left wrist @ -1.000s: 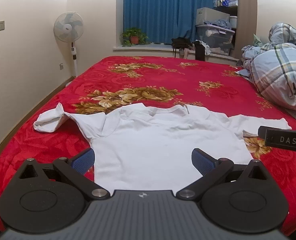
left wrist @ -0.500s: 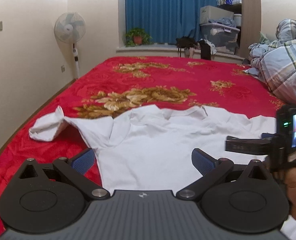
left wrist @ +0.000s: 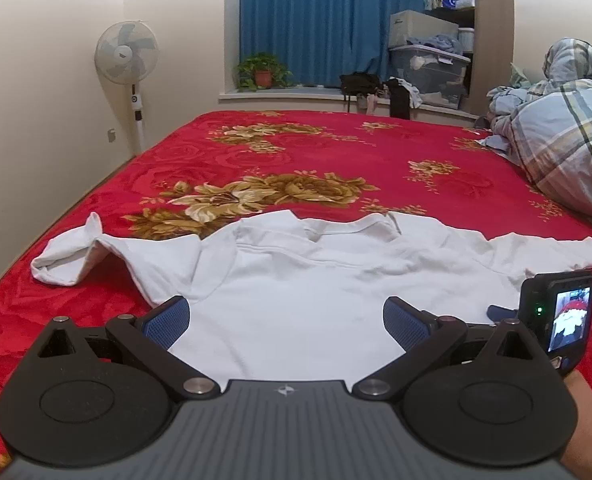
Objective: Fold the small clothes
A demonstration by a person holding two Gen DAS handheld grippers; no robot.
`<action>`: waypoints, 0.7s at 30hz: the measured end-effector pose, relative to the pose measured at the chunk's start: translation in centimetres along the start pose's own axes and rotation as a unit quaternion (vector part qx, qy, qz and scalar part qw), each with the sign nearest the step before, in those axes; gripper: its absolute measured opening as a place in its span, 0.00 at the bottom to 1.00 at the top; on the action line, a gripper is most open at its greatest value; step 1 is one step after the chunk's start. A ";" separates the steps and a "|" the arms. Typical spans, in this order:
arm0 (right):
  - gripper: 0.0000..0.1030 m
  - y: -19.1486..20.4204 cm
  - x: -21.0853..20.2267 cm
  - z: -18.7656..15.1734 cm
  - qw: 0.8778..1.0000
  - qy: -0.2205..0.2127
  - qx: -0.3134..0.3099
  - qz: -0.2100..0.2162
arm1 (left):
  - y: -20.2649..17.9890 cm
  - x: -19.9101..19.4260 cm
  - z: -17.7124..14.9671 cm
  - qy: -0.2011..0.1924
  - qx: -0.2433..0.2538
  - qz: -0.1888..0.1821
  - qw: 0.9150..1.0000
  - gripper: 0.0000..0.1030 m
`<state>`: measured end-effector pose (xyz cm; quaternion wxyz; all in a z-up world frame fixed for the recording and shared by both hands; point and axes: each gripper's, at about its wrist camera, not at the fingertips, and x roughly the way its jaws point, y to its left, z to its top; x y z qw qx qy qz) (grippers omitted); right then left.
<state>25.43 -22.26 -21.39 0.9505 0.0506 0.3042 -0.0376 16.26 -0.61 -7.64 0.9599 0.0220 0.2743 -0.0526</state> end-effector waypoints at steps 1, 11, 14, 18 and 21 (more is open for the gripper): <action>0.99 -0.1 0.0 0.0 1.000 0.000 0.003 0.002 | -0.2 0.0 0.0 0.000 0.001 -0.001 1.000 1.00; 0.99 0.4 0.1 0.1 1.000 0.003 -0.010 -0.009 | -0.9 0.0 -0.6 -0.014 0.008 -0.004 1.000 1.00; 0.99 0.3 0.1 0.0 1.000 0.003 -0.012 -0.010 | -0.8 -0.2 -1.1 -0.035 0.022 0.014 0.999 1.00; 0.99 0.3 0.1 0.0 1.000 0.004 -0.012 -0.011 | -0.1 -0.1 -1.3 -0.044 0.021 0.046 0.998 1.00; 0.99 0.3 0.1 0.1 1.000 0.004 -0.011 -0.010 | 0.4 0.3 -1.0 -0.041 0.014 0.073 0.996 1.00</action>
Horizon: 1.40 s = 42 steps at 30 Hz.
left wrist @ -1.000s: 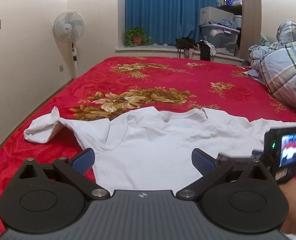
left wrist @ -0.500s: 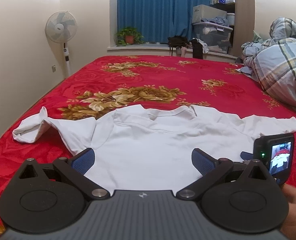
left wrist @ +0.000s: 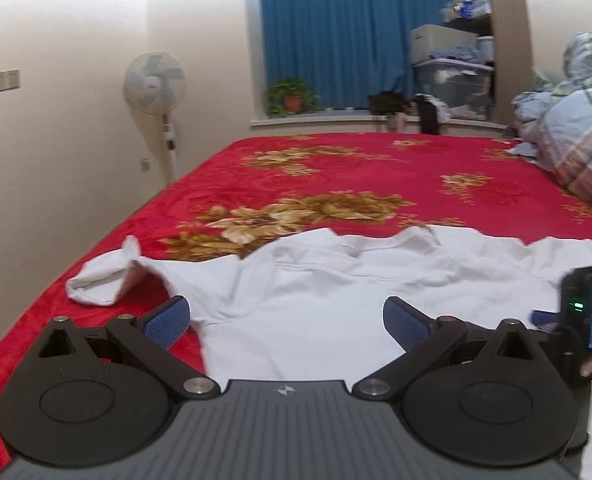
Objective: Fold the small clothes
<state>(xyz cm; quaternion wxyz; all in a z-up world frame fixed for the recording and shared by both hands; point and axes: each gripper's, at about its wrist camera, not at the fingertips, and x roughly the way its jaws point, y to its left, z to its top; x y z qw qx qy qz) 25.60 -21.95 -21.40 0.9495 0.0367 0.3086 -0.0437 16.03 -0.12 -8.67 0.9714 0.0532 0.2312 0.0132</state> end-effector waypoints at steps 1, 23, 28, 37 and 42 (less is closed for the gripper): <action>0.99 0.0 0.0 0.0 1.000 0.000 0.000 0.000 | 0.2 0.2 0.2 0.002 -0.003 0.010 1.000 1.00; 0.99 0.0 0.0 0.0 1.000 0.001 0.000 0.000 | 2.6 -0.7 3.1 -0.014 -0.026 -0.027 0.999 1.00; 0.99 0.0 0.0 0.0 1.000 0.001 0.000 0.000 | 3.8 -1.0 4.5 0.013 -0.029 -0.065 0.997 1.00; 0.99 0.0 0.0 0.0 1.000 0.001 0.000 0.000 | 5.8 -1.0 1.2 0.080 -0.104 -0.088 0.987 1.00; 0.99 0.0 0.0 0.0 1.000 0.001 0.001 0.000 | 6.3 -2.3 0.6 0.058 -0.077 -0.087 0.992 1.00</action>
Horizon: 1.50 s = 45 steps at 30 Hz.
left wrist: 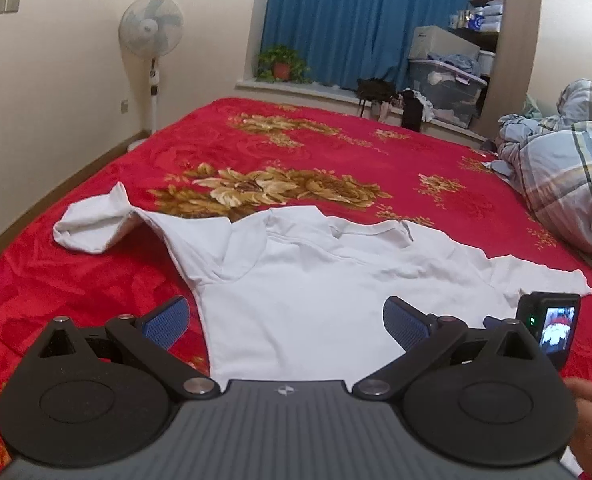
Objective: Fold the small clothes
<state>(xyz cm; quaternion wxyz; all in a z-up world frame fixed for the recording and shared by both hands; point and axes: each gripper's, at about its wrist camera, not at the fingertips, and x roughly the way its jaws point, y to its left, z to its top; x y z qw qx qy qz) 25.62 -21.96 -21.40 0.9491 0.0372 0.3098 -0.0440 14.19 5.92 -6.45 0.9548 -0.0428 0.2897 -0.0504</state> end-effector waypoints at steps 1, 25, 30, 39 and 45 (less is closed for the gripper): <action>0.99 0.0 0.0 0.0 1.000 0.000 0.000 0.000 | 0.2 -0.2 -0.1 0.000 0.001 0.000 1.000 1.00; 0.99 -0.3 -0.1 0.5 1.000 0.018 -0.004 0.012 | 0.9 0.4 -1.1 -0.011 0.036 0.005 0.999 1.00; 0.99 -0.2 -2.9 2.8 1.000 0.018 -0.012 -0.003 | 1.1 -0.1 -0.3 -0.034 0.024 0.018 0.999 1.00; 0.99 2.1 -15.7 12.0 0.984 -0.174 -0.031 0.008 | 5.1 -0.3 5.4 -0.094 0.006 0.044 0.995 1.00; 0.99 2.5 -16.9 14.5 0.975 -0.210 -0.025 0.064 | 11.6 5.2 11.8 -0.099 0.019 0.097 0.990 0.97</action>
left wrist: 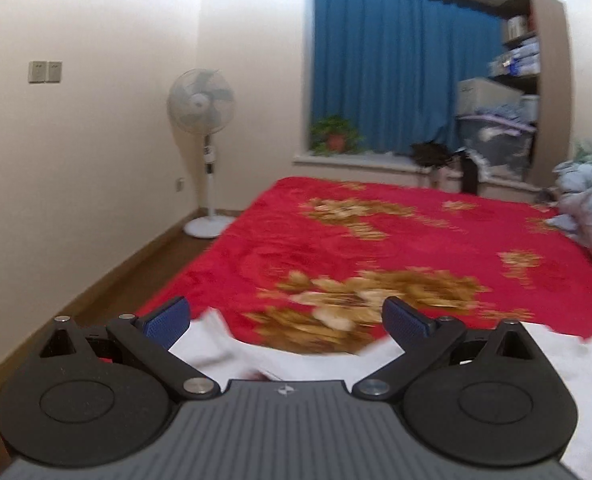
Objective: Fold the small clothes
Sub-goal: 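Grasp the sleeve cuff of the white shirt with the left tool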
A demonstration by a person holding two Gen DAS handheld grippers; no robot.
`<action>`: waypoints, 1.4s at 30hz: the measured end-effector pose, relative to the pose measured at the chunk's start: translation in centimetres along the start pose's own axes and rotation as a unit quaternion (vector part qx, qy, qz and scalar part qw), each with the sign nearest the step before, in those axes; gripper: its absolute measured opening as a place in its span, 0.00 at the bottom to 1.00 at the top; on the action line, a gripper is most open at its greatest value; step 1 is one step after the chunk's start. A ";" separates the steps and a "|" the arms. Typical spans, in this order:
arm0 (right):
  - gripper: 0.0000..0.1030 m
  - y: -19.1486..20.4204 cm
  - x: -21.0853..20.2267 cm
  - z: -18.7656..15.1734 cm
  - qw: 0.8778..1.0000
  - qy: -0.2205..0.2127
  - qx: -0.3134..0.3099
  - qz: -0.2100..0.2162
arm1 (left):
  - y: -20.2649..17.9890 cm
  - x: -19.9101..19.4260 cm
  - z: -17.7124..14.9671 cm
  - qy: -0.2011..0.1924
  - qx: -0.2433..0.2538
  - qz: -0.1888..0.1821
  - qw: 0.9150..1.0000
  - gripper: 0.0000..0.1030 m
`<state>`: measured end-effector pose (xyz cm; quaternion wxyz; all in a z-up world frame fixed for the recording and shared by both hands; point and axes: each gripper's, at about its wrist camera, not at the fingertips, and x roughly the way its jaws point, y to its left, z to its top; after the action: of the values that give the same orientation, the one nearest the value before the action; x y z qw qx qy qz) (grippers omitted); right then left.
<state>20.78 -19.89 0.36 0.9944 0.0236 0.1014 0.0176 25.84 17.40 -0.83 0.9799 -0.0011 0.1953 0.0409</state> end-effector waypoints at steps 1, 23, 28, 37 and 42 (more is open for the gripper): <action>0.99 -0.1 0.3 -0.2 1.000 -0.006 -0.010 -0.003 | 0.9 1.7 0.2 0.005 0.005 0.008 1.000 0.96; 0.99 -4.5 9.1 -4.2 0.996 0.075 0.024 -0.040 | 6.4 23.5 -8.5 0.180 0.085 0.114 0.973 0.77; 0.99 -4.6 8.8 -3.9 0.995 0.087 0.024 -0.034 | 7.5 23.2 -8.0 0.172 0.066 0.109 0.977 0.07; 0.97 -6.5 8.8 -3.1 0.990 0.111 0.075 -0.033 | 0.5 11.9 1.1 0.023 -0.042 -0.049 0.998 0.06; 0.92 -7.6 8.3 -3.2 0.987 0.116 0.104 -0.042 | -11.8 6.2 2.9 0.025 -0.066 -0.194 0.978 0.09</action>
<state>28.47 -27.02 -4.80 0.9679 0.1208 0.2179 -0.0326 33.61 6.20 -0.74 0.9618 -0.1043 0.2129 -0.1373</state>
